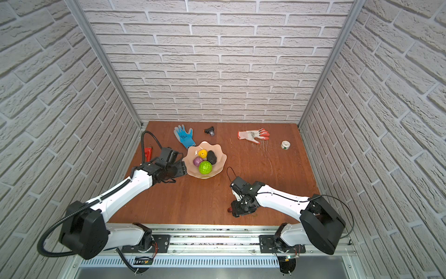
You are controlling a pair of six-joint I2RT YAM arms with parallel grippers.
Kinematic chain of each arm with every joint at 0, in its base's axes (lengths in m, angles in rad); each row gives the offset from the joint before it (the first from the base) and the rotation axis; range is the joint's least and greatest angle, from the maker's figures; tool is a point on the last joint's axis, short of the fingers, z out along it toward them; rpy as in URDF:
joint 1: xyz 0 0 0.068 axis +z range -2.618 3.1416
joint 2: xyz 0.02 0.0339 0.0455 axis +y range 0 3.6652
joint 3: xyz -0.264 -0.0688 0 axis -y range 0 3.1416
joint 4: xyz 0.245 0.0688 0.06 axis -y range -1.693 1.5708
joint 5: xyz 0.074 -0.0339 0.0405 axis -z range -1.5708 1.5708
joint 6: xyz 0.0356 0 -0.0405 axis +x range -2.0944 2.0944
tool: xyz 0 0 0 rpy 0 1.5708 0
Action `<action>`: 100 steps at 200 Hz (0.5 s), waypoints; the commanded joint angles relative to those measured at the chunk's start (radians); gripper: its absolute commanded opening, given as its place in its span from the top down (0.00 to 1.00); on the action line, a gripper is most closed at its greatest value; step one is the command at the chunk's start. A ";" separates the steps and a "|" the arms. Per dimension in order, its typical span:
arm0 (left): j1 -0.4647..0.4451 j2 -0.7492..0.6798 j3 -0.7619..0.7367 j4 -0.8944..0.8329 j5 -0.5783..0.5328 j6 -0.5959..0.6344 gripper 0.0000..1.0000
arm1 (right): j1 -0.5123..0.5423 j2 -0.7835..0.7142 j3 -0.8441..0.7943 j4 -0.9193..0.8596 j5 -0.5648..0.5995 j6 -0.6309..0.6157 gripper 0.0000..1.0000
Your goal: Place and organize the fake fruits in the fruit bowl
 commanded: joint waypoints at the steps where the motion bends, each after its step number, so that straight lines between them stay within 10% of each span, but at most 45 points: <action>1: 0.004 -0.004 -0.013 0.019 -0.006 -0.010 0.24 | 0.007 0.007 -0.011 0.028 0.017 -0.027 0.43; 100: 0.004 -0.004 -0.014 0.017 -0.008 -0.012 0.24 | 0.007 0.055 -0.023 0.071 0.001 -0.040 0.55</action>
